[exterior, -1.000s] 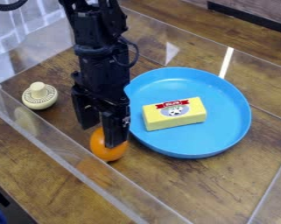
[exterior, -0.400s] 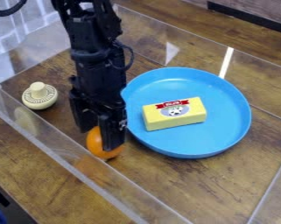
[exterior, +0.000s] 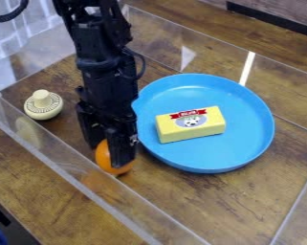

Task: Put the orange ball in the blue tray

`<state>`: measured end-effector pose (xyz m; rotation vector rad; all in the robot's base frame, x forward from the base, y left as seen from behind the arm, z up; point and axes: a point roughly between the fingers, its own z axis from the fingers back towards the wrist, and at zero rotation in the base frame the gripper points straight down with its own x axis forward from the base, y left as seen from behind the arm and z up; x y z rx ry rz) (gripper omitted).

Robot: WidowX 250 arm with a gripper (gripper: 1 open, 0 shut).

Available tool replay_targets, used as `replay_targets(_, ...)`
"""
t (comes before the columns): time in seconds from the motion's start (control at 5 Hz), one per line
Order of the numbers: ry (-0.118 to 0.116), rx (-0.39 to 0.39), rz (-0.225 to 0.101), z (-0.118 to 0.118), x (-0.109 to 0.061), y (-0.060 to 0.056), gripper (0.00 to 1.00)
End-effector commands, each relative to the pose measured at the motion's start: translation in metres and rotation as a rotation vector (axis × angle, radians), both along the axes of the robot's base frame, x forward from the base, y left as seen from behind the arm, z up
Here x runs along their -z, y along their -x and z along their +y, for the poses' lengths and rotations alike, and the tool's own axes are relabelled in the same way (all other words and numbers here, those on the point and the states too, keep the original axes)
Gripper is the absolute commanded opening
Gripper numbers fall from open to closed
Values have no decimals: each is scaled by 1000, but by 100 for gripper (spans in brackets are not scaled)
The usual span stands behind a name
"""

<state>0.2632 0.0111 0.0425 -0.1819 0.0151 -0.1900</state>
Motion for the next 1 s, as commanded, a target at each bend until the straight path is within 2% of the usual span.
replay_targets(0.0, 2, -21, -39, 8, -9, -1, 0)
replay_targets(0.4, 18, -10, -45, 7, -10, 2, 0)
replay_targets(0.8, 16, 15, -49, 5, -13, 1, 0)
